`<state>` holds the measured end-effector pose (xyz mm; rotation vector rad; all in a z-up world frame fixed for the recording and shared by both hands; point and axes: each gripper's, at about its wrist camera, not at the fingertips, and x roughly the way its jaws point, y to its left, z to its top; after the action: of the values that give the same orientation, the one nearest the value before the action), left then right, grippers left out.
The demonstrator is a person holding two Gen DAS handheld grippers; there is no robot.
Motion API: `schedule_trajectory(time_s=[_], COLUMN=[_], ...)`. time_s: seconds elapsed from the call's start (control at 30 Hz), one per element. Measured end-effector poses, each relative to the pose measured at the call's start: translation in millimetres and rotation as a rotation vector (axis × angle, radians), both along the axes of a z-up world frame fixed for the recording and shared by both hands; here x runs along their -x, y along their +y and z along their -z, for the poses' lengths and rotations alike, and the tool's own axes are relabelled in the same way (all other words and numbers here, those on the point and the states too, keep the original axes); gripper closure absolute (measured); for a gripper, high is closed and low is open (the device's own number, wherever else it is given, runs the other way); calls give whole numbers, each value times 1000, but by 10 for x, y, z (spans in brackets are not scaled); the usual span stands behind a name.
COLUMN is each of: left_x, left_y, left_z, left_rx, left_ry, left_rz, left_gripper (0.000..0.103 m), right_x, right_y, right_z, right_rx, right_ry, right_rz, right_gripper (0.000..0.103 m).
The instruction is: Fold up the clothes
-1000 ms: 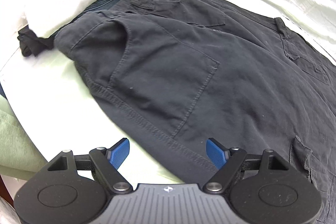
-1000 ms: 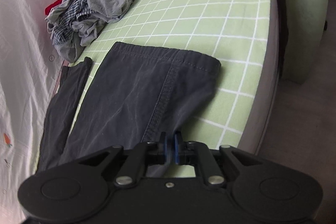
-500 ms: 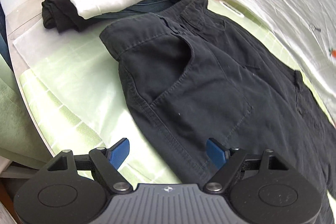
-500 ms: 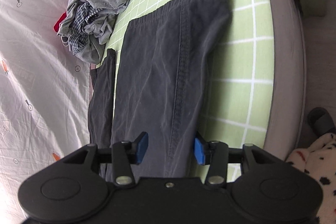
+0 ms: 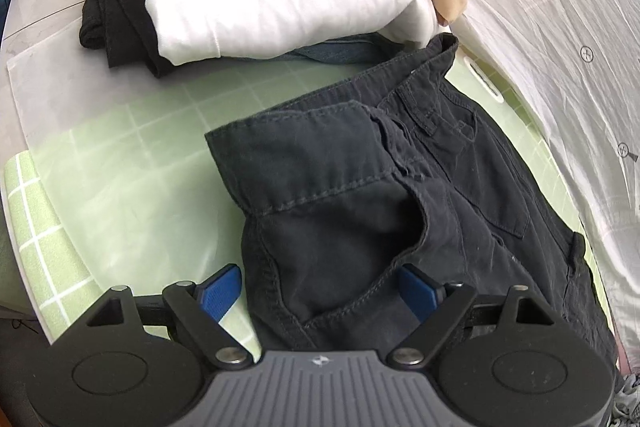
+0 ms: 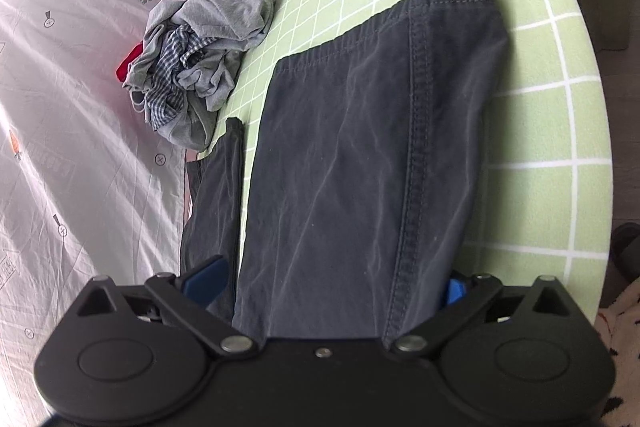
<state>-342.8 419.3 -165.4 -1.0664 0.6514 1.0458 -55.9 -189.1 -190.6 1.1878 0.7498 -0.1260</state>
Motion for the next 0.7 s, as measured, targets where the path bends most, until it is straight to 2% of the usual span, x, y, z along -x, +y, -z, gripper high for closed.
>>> schedule_trajectory(time_s=[0.2,0.37,0.47,0.5,0.53,0.57,0.63,0.67,0.7], left_x=[-10,-59,-48,-46,-46,-47,-53,-45,-26], left_y=[122,162,174,178,179,177,185,189,183], left_z=[32,28,18,22,27,28,32,32,23], left_rx=[-14,-31,-33,-30,-27,-25,-18,-10,-5], left_ry=[-17,0,-12,-24,-35,-40,-27,-30,-41], left_rz=[-28,7,-5,-15,-21,-26,-30,-31,-38], left_gripper=[17,20,31,38,46,52,85,92,94], right_x=[-146,-226,-208,-202,-195,-187,-172,-164,-157], right_y=[-81,-140,-213,-238,-262,-263,-259,-257,-256], right_z=[-36,-60,-37,-29,-21,-44,-95,-121,-146], right_rx=[28,56,74,81,87,101,131,146,161], right_ry=[4,21,44,52,60,56,45,40,35], right_rz=[75,106,124,130,136,132,121,115,110], right_gripper=[1,5,34,49,58,63,90,91,94])
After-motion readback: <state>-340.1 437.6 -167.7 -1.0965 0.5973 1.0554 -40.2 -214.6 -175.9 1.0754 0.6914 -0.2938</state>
